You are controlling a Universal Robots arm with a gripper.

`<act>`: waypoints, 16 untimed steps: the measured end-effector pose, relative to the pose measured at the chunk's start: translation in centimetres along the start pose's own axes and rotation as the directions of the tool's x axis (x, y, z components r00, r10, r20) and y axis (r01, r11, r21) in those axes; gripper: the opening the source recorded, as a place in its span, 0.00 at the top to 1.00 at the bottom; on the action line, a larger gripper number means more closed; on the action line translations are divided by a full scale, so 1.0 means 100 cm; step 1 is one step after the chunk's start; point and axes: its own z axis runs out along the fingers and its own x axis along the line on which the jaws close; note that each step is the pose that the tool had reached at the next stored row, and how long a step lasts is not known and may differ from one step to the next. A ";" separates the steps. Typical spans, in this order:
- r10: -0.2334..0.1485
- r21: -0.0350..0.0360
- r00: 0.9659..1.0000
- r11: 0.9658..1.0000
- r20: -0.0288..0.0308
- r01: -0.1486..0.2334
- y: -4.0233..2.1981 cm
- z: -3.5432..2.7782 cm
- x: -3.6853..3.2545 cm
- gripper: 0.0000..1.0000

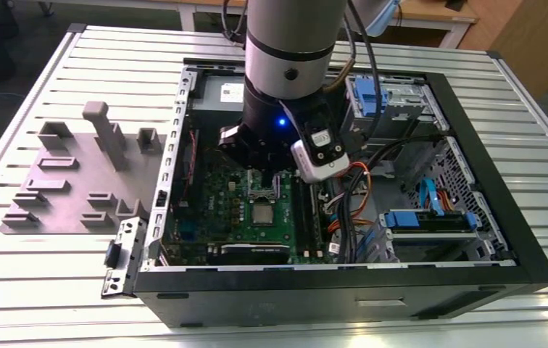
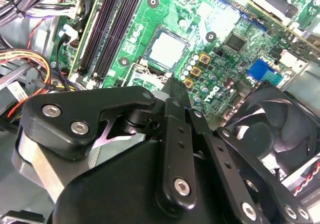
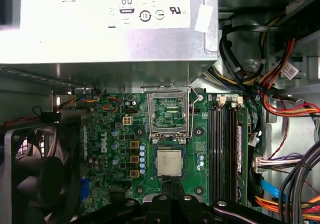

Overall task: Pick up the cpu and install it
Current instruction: 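Close the cpu cover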

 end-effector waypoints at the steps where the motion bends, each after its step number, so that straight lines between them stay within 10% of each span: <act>1: -0.015 0.000 1.000 1.000 0.000 0.015 0.0000 0.0000 0.0000 0.89; 8: -0.148 0.004 0.989 0.989 -0.002 0.148 0.0000 0.0002 0.0000 0.89; 16: -0.276 0.007 0.961 0.961 -0.004 0.276 0.0000 0.0003 0.0000 0.89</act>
